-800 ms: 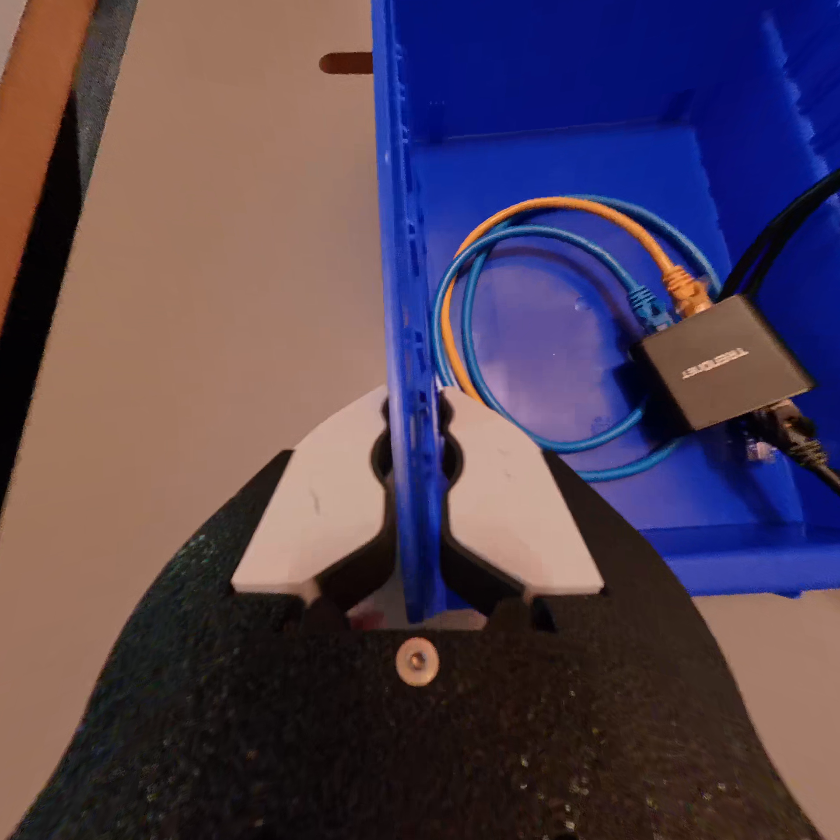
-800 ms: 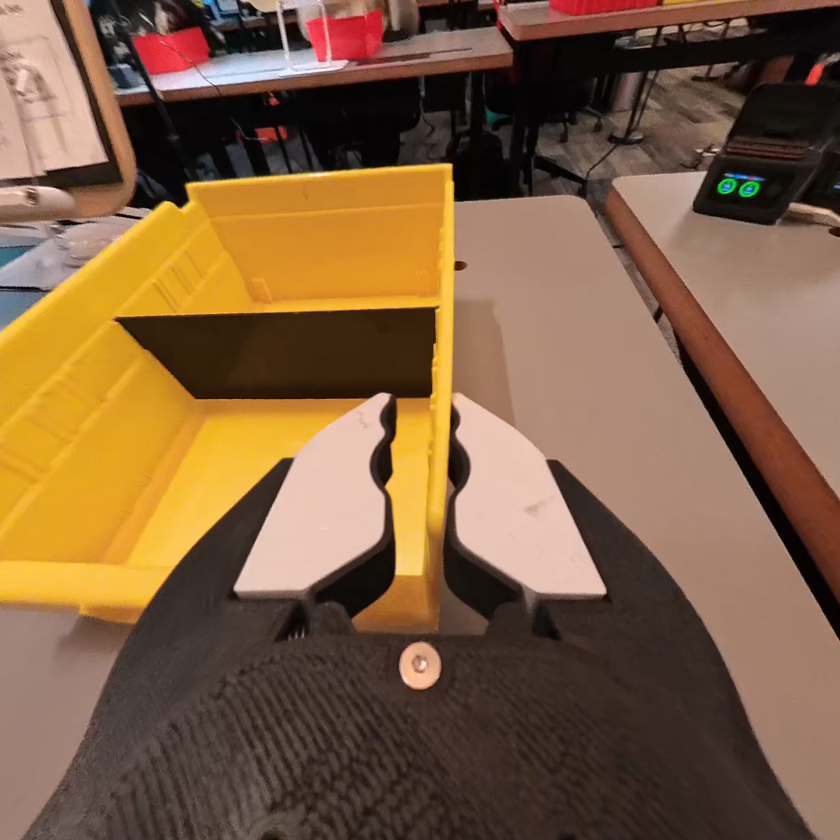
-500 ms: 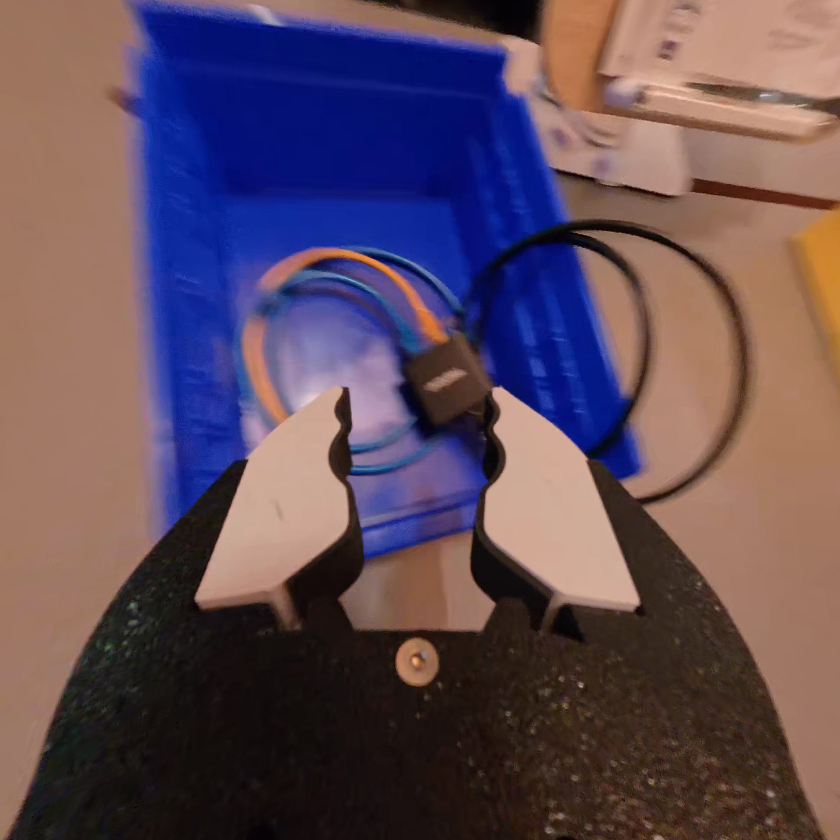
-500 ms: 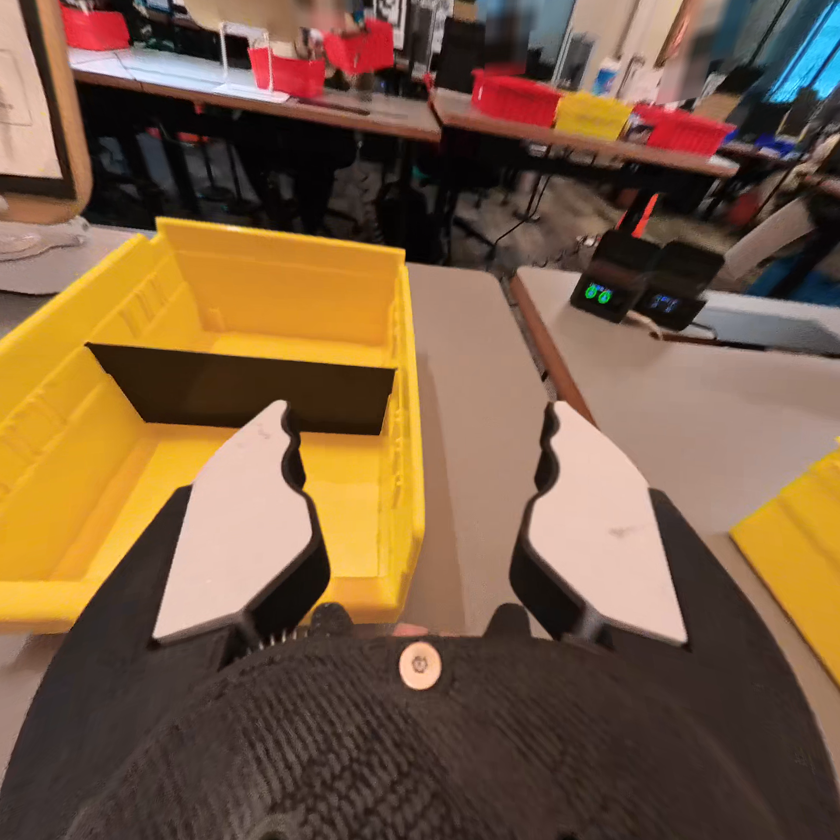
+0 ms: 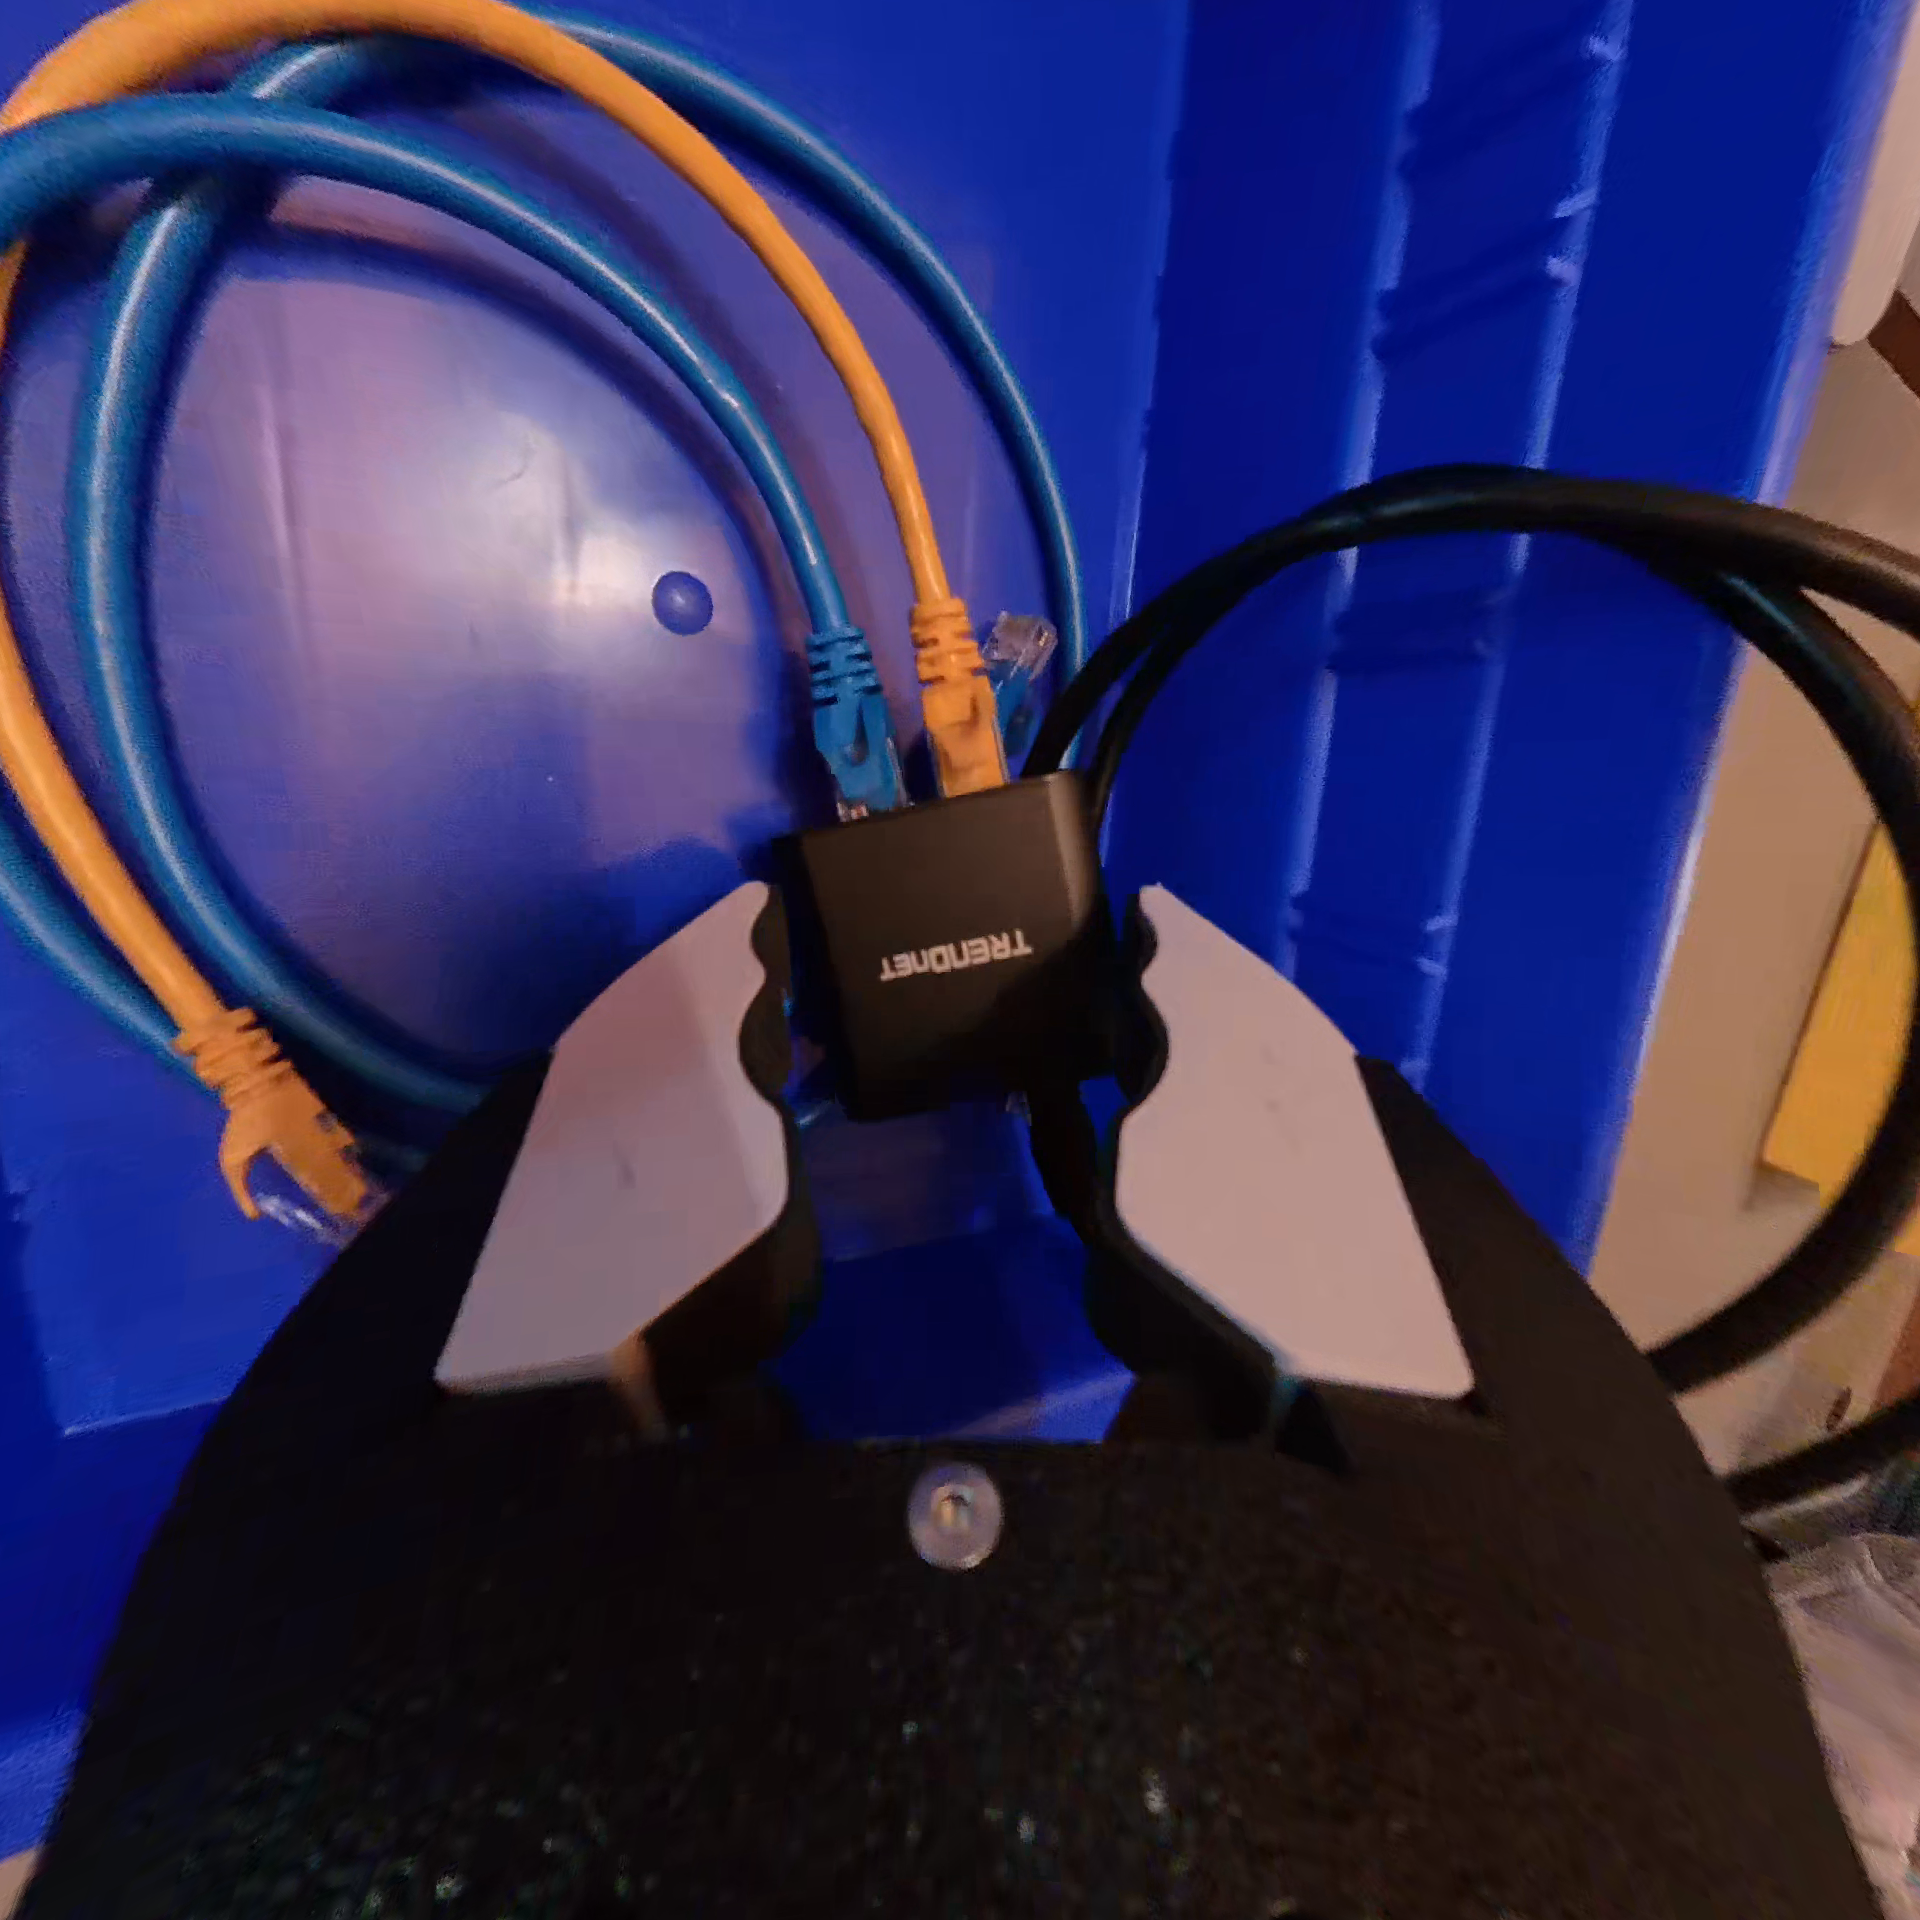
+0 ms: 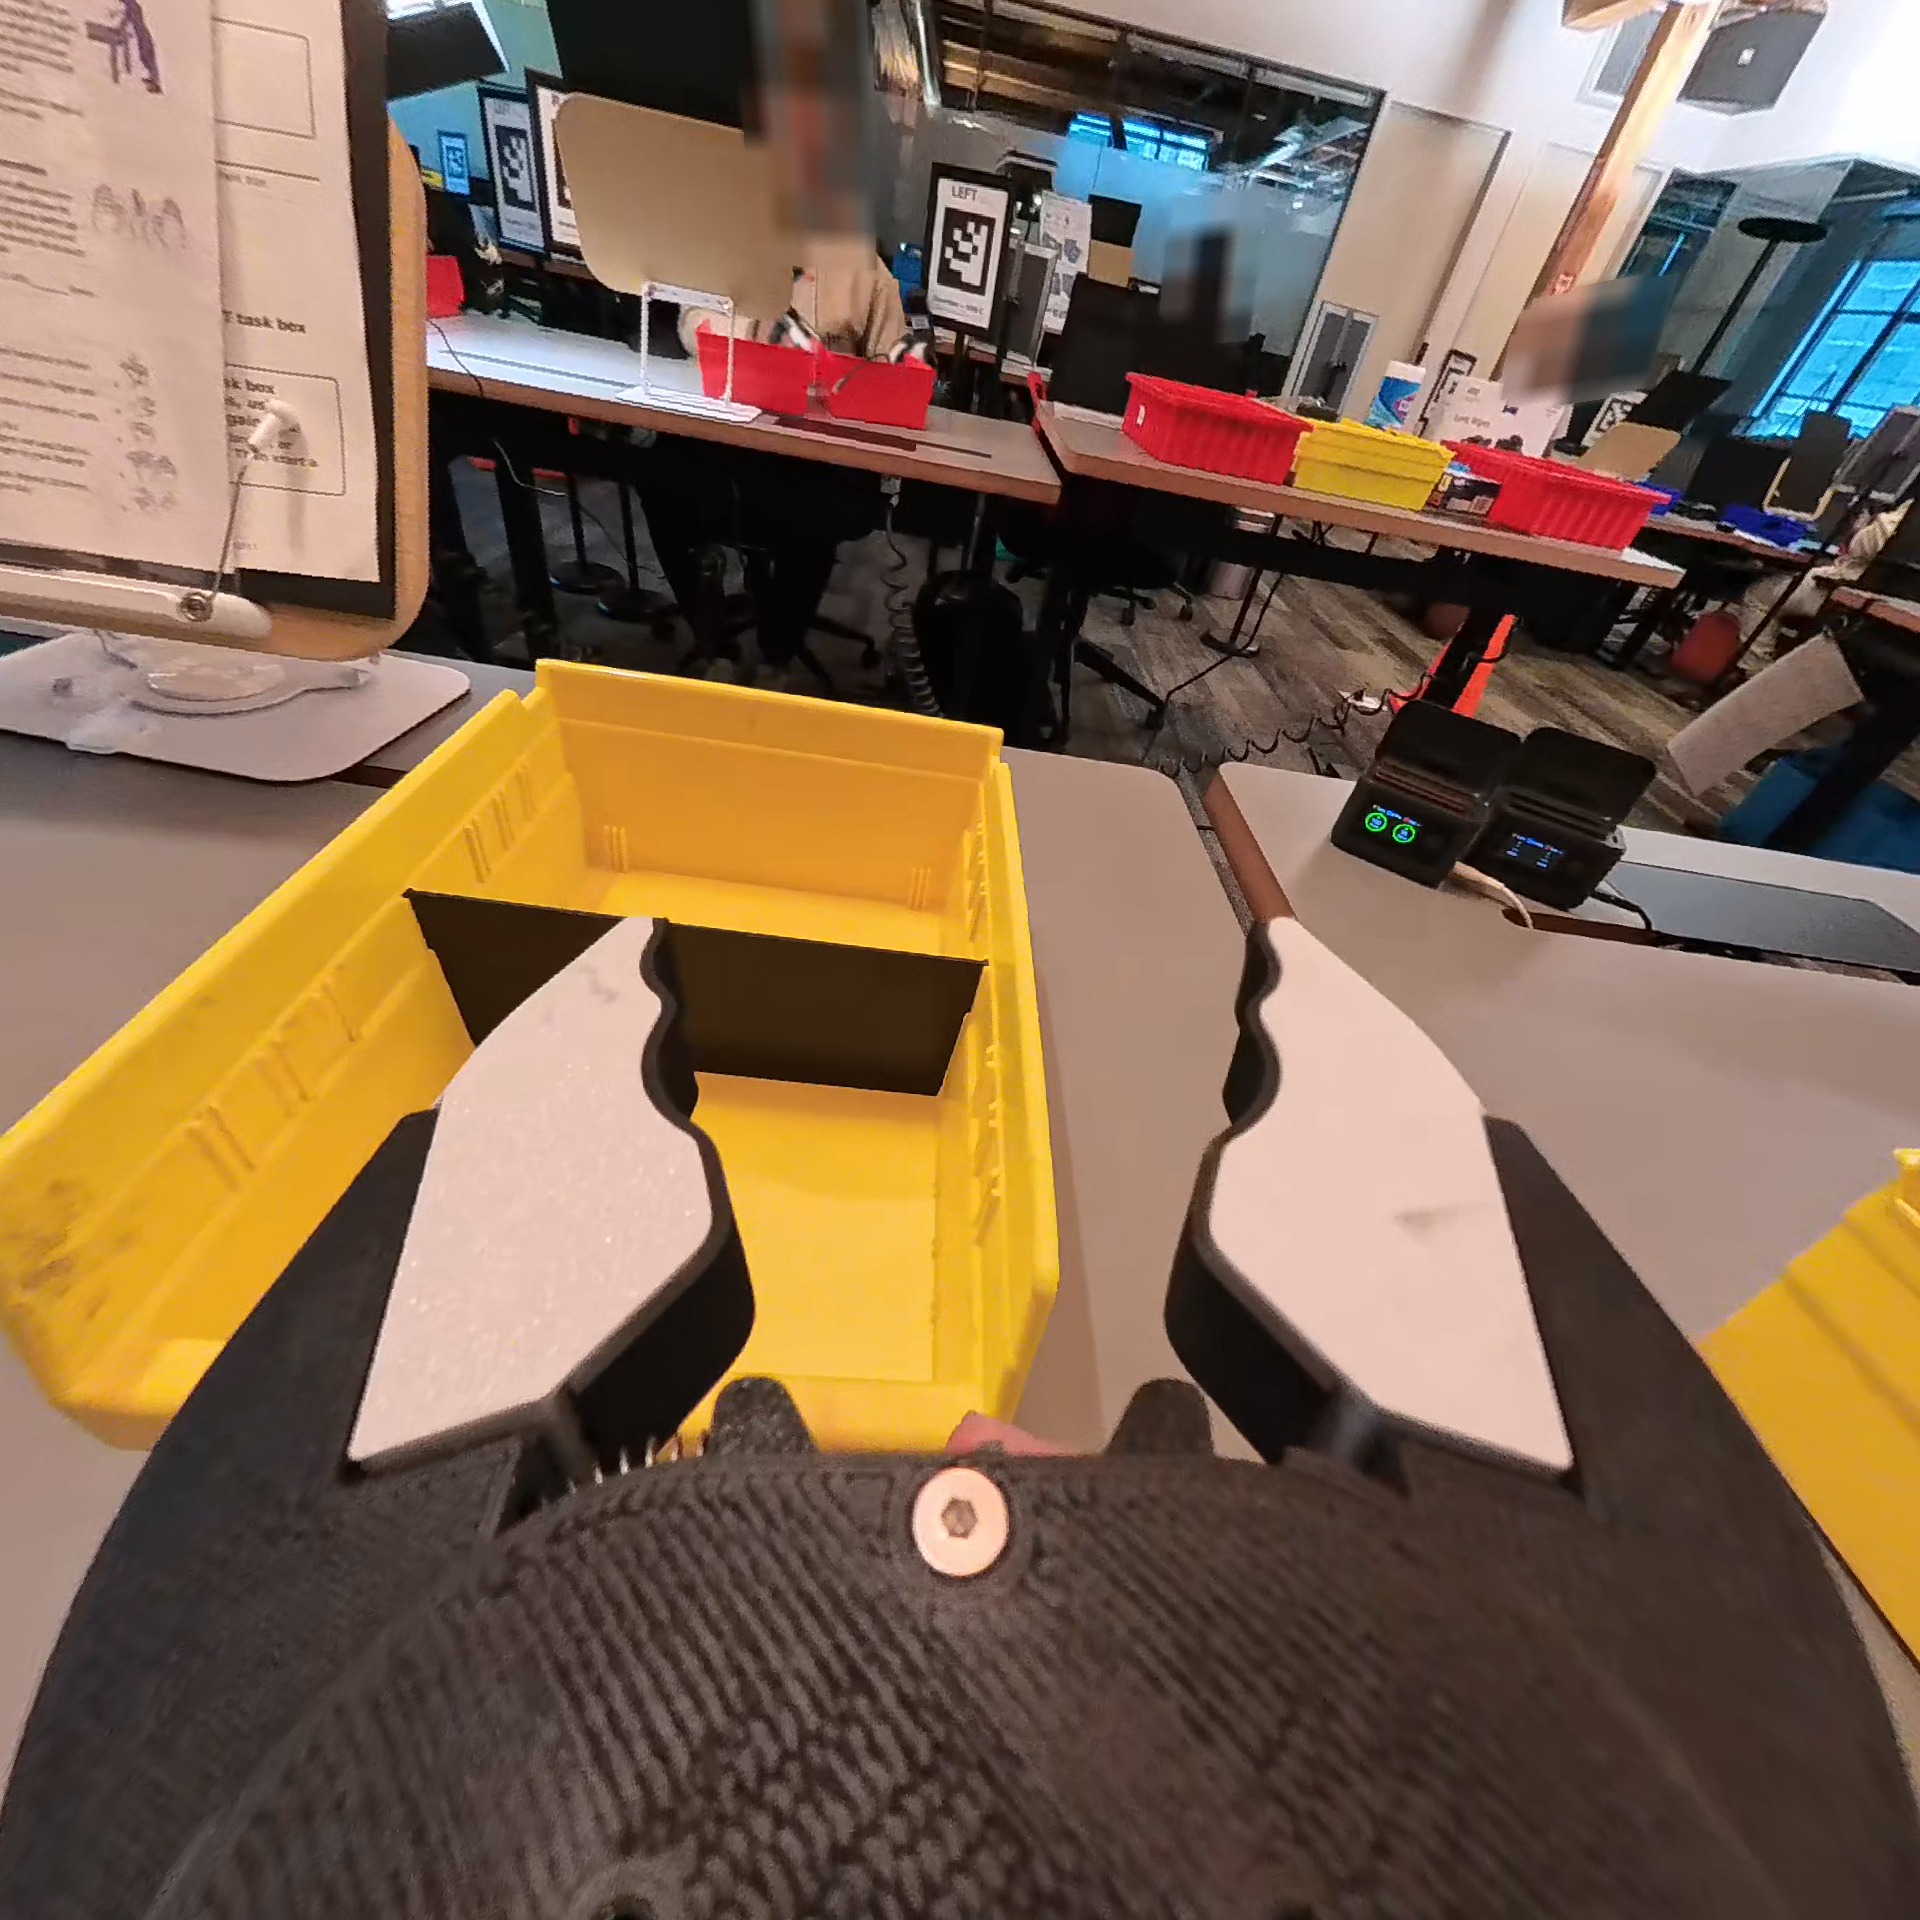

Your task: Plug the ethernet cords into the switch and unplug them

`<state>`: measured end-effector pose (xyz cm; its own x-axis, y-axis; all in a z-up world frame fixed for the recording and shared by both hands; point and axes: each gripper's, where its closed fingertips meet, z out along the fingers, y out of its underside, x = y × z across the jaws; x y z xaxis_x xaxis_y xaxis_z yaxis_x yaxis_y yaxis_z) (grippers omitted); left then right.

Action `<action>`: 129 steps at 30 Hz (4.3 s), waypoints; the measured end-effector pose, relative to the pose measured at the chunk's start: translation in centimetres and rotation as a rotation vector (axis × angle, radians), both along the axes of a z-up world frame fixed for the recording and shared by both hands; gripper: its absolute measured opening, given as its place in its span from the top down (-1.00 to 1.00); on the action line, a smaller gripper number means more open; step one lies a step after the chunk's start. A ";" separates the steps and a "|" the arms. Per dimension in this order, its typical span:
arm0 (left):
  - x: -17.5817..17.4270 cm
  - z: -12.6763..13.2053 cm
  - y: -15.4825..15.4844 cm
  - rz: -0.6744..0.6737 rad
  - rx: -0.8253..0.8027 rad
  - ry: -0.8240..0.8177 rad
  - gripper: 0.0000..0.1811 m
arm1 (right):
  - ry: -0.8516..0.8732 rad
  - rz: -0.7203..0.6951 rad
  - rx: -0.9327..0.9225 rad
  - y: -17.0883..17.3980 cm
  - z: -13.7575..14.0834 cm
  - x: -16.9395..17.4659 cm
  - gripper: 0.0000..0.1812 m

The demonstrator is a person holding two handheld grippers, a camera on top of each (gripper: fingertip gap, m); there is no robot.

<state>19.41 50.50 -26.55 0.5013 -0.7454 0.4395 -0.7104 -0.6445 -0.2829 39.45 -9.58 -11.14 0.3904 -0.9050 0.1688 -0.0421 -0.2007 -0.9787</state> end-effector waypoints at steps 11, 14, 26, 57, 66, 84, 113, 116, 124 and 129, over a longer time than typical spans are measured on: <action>-0.5 -1.0 -0.7 -0.127 0.144 0.086 0.25 | -0.014 0.034 -0.008 0.6 0.5 -0.5 -0.03; -0.4 -0.8 0.1 -0.119 0.235 0.082 0.27 | -0.015 0.041 0.001 0.7 0.7 -0.7 -0.01; -0.7 12.2 0.4 -0.209 0.575 -0.333 0.31 | -0.094 0.102 0.022 2.2 3.8 -2.9 0.03; -6.0 14.5 -30.2 -1.243 0.791 -0.960 0.31 | 0.430 1.020 0.416 26.2 0.4 -26.2 0.18; -7.9 12.0 -32.6 -1.295 0.811 -1.143 0.31 | 0.920 1.249 0.882 29.2 -2.2 -28.4 0.63; -9.4 11.4 -31.3 -0.902 0.779 -1.337 0.32 | 0.877 1.106 1.148 29.3 -2.2 -28.5 0.74; -9.9 10.9 -28.7 -0.798 0.549 -1.326 0.34 | 0.830 1.065 1.065 28.4 -3.4 -28.6 0.77; -9.8 10.3 -29.0 -0.809 0.571 -1.307 0.33 | 0.825 1.040 1.099 28.4 -3.4 -28.3 0.80; -9.4 10.2 -30.0 -0.803 0.632 -1.298 0.33 | 0.834 0.975 1.164 28.1 -3.7 -27.8 0.85; -9.2 9.8 -30.3 -0.790 0.647 -1.285 0.33 | 0.833 0.933 1.198 27.9 -4.1 -27.4 0.85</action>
